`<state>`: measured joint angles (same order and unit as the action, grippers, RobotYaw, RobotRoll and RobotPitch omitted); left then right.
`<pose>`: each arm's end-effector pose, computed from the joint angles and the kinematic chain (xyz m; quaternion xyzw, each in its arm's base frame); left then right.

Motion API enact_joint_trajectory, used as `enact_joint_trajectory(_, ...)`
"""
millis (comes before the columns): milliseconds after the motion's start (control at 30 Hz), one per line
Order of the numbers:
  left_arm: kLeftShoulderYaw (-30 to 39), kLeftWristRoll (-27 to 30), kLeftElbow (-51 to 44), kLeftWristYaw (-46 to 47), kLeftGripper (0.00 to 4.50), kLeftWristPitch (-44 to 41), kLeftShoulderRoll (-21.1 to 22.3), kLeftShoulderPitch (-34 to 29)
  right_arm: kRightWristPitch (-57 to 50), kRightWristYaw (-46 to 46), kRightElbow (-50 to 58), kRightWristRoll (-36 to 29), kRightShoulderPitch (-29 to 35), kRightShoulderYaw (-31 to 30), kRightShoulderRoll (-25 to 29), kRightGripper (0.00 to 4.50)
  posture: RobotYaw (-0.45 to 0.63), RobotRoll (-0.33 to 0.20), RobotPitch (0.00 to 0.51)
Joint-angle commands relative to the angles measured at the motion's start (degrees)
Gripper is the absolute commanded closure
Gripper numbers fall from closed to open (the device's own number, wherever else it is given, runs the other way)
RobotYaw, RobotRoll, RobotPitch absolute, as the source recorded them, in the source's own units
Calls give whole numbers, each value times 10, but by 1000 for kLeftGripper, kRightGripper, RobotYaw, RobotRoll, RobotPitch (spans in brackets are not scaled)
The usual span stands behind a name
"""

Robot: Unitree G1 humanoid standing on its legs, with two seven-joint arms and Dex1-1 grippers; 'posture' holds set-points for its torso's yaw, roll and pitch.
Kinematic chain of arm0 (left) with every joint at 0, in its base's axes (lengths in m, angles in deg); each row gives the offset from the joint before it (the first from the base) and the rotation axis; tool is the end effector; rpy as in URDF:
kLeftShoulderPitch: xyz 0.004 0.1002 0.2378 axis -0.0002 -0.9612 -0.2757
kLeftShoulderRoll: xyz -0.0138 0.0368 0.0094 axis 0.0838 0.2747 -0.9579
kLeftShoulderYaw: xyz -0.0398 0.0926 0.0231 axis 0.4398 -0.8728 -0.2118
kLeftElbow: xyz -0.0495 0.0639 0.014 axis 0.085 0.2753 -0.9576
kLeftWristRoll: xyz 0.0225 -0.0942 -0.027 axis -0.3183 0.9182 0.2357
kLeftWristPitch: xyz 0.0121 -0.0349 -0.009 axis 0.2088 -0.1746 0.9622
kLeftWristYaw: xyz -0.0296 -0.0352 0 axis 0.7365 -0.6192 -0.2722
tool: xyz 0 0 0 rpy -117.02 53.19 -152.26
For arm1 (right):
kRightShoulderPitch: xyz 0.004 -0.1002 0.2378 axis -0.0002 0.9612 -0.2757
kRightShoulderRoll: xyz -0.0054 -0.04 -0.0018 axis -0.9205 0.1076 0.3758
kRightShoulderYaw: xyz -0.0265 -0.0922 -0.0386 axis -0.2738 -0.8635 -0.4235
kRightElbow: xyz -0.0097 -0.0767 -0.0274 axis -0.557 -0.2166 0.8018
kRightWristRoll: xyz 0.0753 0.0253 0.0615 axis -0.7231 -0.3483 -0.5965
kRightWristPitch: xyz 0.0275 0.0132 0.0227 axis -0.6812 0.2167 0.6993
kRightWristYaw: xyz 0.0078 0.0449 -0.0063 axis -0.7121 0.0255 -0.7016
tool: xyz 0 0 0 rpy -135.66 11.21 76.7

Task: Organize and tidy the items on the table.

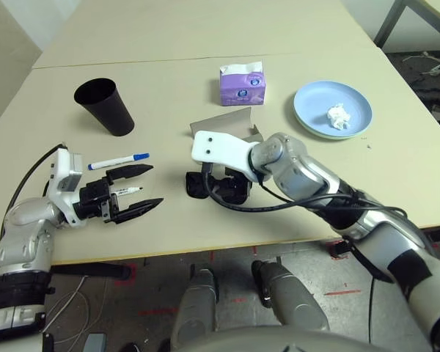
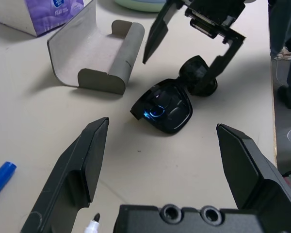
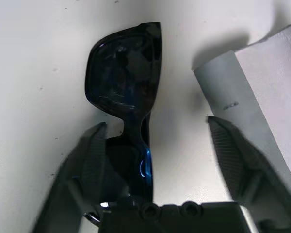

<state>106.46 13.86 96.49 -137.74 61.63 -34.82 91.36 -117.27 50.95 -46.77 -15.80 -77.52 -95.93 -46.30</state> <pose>0.2068 0.3472 0.1319 0.1051 0.0134 -0.5047 0.8568 0.2762 -0.0290 0.1940 -0.4407 0.1553 0.5620 0.6825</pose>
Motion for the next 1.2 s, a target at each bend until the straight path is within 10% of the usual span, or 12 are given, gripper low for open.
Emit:
enact_joint_trajectory(33, 5, -3, -6, 1, 0, 3, 2, -10, 7, 3, 5, 1, 6, -11, 4, 1841, -100, 0, 202)
enact_joint_trajectory(300, 2, -2, -9, 4, 0, 2, -1, -12, 8, 10, 11, -2, 9, -11, 9, 4471, -102, 0, 204)
enact_joint_trajectory(800, 2, -6, 1, 3, 0, 5, 2, -7, -8, 29, 30, -19, -6, 4, 6, 4471, -106, 0, 200)
enact_joint_trajectory(1200, 1, -8, 9, 3, 0, 7, 3, -2, -26, 46, 51, -38, -25, 3, 23, 633, -110, 0, 195)
